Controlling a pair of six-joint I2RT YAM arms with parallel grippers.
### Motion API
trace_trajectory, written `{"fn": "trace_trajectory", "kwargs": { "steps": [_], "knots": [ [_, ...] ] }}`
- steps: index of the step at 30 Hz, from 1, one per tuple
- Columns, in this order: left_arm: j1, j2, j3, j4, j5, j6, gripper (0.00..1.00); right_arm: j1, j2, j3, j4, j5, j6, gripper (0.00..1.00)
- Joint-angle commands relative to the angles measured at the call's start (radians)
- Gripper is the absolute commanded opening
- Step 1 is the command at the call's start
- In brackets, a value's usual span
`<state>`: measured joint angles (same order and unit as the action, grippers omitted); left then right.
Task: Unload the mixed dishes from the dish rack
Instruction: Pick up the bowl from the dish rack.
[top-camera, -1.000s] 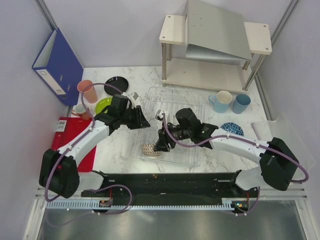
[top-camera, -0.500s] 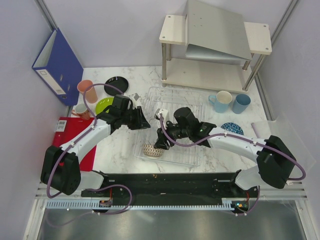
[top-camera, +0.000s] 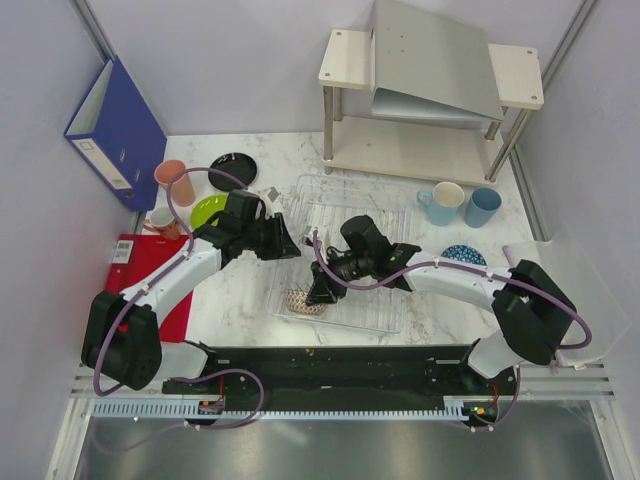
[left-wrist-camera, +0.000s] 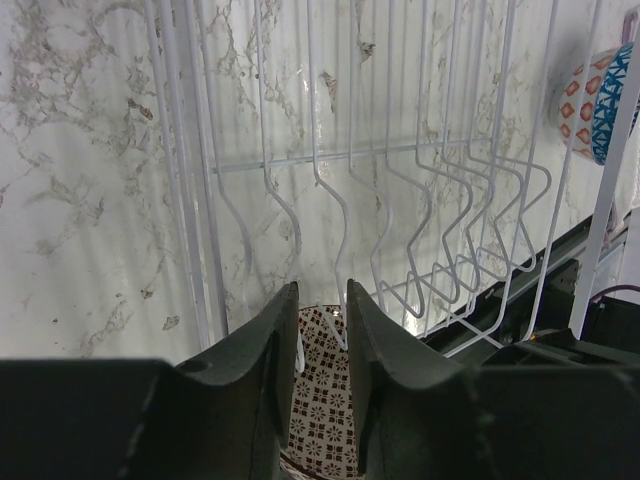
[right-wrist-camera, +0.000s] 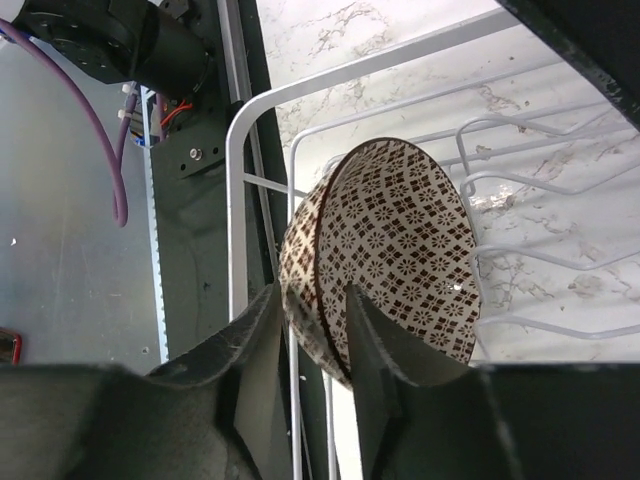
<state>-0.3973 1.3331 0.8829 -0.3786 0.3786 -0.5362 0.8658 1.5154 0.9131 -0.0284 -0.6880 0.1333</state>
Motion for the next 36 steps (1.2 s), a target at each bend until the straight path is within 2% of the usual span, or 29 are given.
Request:
{"fn": "trace_trajectory", "kwargs": {
  "steps": [1, 6, 7, 24, 29, 36],
  "knots": [
    [-0.005, 0.008, 0.001, 0.033, 0.026, -0.007, 0.33, 0.016, 0.040, 0.027, -0.004, -0.110, -0.008, 0.32],
    [-0.005, 0.015, 0.004, 0.037, 0.028, -0.008, 0.33, 0.016, 0.048, 0.035, -0.028, -0.084, -0.015, 0.08],
    [-0.005, 0.021, 0.007, 0.037, 0.029, -0.010, 0.33, 0.016, 0.049, 0.039, -0.033, -0.081, -0.015, 0.00],
    [-0.006, 0.100, 0.056, 0.055, 0.037, -0.031, 0.32, -0.013, 0.034, 0.073, -0.067, -0.033, -0.041, 0.00],
    [-0.006, 0.240, 0.154, 0.056, 0.033, -0.031, 0.32, -0.016, 0.037, 0.075, -0.065, -0.038, -0.043, 0.00],
    [0.009, 0.504, 0.387, 0.006, 0.028, -0.034, 0.31, -0.019, 0.020, 0.076, -0.067, -0.038, -0.037, 0.00]
  ]
}}
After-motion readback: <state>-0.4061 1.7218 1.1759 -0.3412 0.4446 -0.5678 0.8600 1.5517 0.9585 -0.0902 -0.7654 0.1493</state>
